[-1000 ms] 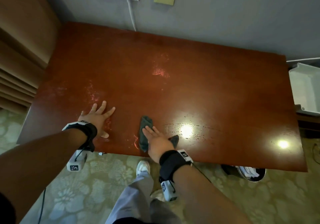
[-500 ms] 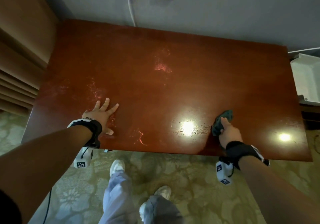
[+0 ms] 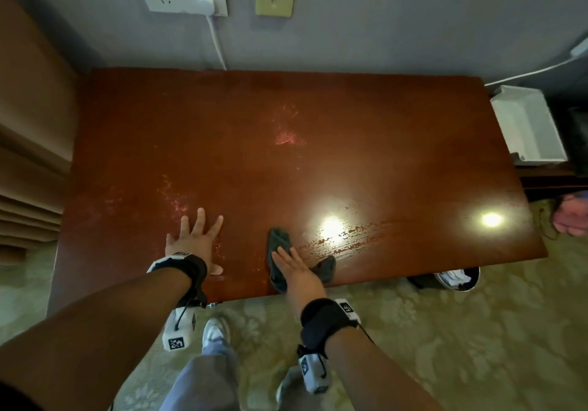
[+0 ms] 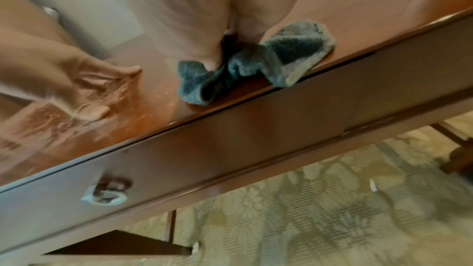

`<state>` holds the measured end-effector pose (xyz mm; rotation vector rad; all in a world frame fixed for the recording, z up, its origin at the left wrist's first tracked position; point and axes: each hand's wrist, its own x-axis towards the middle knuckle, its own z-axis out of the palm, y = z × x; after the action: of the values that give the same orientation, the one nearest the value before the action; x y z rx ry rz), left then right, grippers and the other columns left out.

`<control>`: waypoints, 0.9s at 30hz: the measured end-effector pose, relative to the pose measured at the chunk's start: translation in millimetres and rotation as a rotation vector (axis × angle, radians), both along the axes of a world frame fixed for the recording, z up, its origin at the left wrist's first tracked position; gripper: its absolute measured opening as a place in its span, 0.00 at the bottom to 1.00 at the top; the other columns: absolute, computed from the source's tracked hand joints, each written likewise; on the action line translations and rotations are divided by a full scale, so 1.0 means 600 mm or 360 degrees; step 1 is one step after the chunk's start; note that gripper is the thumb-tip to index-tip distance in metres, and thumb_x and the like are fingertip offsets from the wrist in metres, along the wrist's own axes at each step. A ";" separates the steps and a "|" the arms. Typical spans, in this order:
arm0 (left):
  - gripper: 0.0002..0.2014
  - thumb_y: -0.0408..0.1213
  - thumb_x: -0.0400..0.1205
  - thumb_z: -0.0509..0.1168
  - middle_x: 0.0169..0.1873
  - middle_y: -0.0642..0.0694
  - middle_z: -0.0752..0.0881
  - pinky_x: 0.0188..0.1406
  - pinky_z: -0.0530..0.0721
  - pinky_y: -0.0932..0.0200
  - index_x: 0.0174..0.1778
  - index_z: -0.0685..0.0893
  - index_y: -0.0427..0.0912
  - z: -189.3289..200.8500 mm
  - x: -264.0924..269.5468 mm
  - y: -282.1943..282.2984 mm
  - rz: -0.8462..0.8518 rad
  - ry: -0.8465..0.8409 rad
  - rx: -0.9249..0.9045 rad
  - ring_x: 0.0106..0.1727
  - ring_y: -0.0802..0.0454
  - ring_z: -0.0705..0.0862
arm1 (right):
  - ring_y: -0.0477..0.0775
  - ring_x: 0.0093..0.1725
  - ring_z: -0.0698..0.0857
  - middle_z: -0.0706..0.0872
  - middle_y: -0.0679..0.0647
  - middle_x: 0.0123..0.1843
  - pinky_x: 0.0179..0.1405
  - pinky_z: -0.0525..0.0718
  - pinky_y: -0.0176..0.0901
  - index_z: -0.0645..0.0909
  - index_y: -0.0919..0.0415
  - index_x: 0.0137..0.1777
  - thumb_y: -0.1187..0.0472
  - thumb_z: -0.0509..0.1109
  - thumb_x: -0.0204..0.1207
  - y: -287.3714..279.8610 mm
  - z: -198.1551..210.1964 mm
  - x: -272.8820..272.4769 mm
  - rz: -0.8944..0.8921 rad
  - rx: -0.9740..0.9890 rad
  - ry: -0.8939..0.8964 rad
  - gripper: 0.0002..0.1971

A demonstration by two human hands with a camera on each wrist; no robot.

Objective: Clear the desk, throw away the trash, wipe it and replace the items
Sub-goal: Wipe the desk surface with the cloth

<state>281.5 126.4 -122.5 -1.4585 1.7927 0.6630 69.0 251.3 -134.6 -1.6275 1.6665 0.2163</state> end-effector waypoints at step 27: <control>0.60 0.57 0.74 0.75 0.82 0.48 0.25 0.80 0.59 0.34 0.82 0.28 0.64 -0.008 0.001 -0.005 -0.0045 -0.0099 -0.0017 0.85 0.37 0.36 | 0.52 0.87 0.40 0.39 0.40 0.88 0.81 0.61 0.50 0.45 0.49 0.88 0.83 0.57 0.76 -0.192 -0.002 0.049 0.0232 -0.0007 -0.0064 0.46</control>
<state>282.0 123.7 -127.4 -1.4430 1.7685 0.5885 98.3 136.2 -135.6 -1.7470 1.5205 0.2512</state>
